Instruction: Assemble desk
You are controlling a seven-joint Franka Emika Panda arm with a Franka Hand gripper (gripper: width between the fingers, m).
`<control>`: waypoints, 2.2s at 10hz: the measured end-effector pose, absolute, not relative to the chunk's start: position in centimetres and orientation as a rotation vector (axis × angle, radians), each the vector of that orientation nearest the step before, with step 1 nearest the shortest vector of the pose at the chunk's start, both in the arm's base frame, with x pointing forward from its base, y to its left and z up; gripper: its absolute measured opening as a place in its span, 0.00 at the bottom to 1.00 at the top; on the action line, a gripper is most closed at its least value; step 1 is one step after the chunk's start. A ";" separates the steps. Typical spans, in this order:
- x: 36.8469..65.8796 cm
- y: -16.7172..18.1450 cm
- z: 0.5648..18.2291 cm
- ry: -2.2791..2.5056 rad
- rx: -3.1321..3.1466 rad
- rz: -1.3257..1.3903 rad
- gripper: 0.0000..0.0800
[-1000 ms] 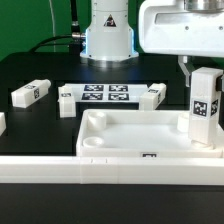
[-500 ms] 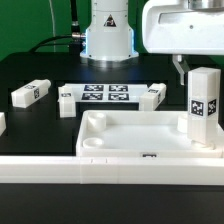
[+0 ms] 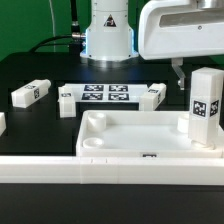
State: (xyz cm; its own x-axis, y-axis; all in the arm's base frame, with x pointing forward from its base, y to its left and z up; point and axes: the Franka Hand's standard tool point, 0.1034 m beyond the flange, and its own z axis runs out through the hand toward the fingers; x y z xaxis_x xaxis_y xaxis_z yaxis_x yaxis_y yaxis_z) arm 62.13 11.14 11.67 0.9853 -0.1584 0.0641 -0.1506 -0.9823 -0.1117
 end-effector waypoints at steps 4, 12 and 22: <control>62.1 10.8 11.5 -0.271 -3.037 -0.133 0.81; 62.2 10.5 11.4 -0.691 -2.983 -0.150 0.51; 62.4 9.9 11.2 0.190 -3.026 -0.167 0.36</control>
Offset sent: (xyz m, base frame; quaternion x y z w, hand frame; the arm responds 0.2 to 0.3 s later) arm 0.0013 0.0013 -0.0002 -0.0059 0.0052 -0.2097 0.9777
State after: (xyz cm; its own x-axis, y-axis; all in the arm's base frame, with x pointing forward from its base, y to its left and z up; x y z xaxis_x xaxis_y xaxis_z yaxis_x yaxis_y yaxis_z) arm 62.44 9.91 11.20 0.9862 -0.1299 0.1024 -0.1184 -0.9867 -0.1114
